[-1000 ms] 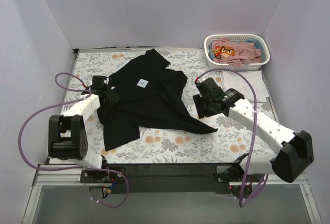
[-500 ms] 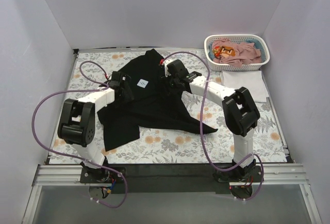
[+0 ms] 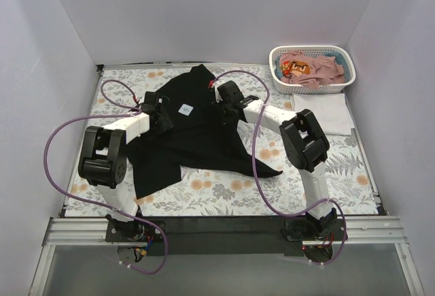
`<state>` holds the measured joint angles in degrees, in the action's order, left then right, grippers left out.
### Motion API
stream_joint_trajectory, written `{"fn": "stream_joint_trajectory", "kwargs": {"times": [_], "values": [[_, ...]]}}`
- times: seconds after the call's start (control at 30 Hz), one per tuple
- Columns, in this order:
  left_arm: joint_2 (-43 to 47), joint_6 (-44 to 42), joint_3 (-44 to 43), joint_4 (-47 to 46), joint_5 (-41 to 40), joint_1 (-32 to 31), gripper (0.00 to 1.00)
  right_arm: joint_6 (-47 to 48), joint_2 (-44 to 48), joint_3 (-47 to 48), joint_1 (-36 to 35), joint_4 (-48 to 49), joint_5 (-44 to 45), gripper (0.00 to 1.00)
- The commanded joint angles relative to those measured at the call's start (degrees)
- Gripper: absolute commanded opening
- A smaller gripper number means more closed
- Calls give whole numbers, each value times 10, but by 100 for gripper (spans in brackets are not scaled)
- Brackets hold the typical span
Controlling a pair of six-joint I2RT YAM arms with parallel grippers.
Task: Fold and stack the t-shirts
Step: Flatten the tshirt out
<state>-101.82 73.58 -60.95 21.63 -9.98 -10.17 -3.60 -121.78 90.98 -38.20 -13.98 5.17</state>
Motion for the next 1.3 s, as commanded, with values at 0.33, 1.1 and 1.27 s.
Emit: {"fn": "stream_joint_trajectory", "kwargs": {"times": [0.33, 1.1, 1.27], "values": [[51, 31, 112, 70, -45, 74, 56, -31, 87, -66, 151, 26, 77, 1], [174, 21, 74, 63, 8, 46, 65, -69, 243, -222, 36, -37, -117, 44], [111, 32, 52, 52, 7, 45, 65, -80, 215, -261, 43, -19, -83, 43]]}}
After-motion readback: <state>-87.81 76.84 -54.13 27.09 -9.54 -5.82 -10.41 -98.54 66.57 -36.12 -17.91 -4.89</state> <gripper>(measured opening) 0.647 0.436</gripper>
